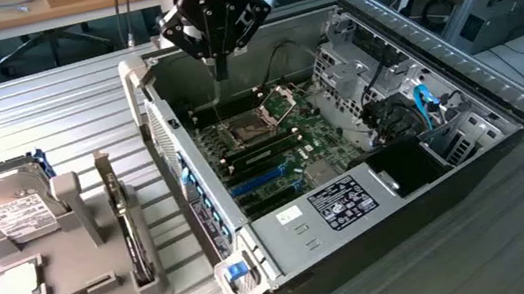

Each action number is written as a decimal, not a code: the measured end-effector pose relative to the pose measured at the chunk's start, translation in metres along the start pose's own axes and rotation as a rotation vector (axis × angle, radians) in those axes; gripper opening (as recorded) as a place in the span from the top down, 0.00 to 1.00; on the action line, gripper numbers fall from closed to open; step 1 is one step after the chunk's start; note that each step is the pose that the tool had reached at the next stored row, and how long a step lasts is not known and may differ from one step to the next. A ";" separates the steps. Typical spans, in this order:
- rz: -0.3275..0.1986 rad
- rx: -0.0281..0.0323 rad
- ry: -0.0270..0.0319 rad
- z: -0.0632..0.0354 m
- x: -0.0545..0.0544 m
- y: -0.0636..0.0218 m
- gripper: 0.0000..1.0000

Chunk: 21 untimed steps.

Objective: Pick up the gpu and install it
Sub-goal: 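Reach for the gpu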

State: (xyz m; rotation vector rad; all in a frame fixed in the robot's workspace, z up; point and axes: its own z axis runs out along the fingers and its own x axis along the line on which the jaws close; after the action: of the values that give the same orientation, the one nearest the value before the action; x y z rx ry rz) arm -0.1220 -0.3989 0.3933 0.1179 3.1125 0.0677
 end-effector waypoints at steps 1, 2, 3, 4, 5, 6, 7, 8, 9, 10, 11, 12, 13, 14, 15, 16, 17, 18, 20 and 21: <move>0.000 0.0001 0.0000 0.0000 0.000 0.0000 0.89; 0.000 0.0000 -0.0001 -0.0001 0.003 -0.0002 0.89; 0.000 0.0001 0.0000 -0.0002 0.005 -0.0004 0.89; 0.000 0.0000 0.0000 -0.0002 0.007 -0.0005 0.89; 0.000 0.0000 -0.0001 -0.0002 0.009 -0.0006 0.89; 0.000 0.0000 -0.0001 -0.0002 0.009 -0.0007 0.89; 0.000 0.0000 -0.0001 -0.0003 0.010 -0.0008 0.89; 0.000 0.0000 -0.0001 -0.0004 0.013 -0.0009 0.89; 0.000 0.0001 0.0000 -0.0004 0.014 -0.0011 0.89; 0.000 0.0000 0.0000 -0.0004 0.015 -0.0011 0.89; 0.000 0.0000 0.0000 -0.0005 0.017 -0.0013 0.89; 0.000 0.0001 0.0000 -0.0006 0.019 -0.0014 0.89; 0.000 0.0001 0.0000 -0.0006 0.020 -0.0015 0.89; 0.000 0.0001 0.0000 -0.0006 0.022 -0.0016 0.89; 0.000 0.0000 0.0000 -0.0007 0.023 -0.0018 0.89; 0.000 0.0000 -0.0001 -0.0007 0.025 -0.0019 0.89; 0.000 0.0000 -0.0001 -0.0007 0.027 -0.0020 0.89; 0.000 0.0000 -0.0001 -0.0008 0.028 -0.0021 0.89; 0.000 0.0000 -0.0001 -0.0008 0.030 -0.0022 0.89; 0.000 0.0000 -0.0001 -0.0009 0.031 -0.0024 0.89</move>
State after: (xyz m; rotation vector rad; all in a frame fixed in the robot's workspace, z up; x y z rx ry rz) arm -0.1536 -0.3989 0.3933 0.1180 3.1124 0.0677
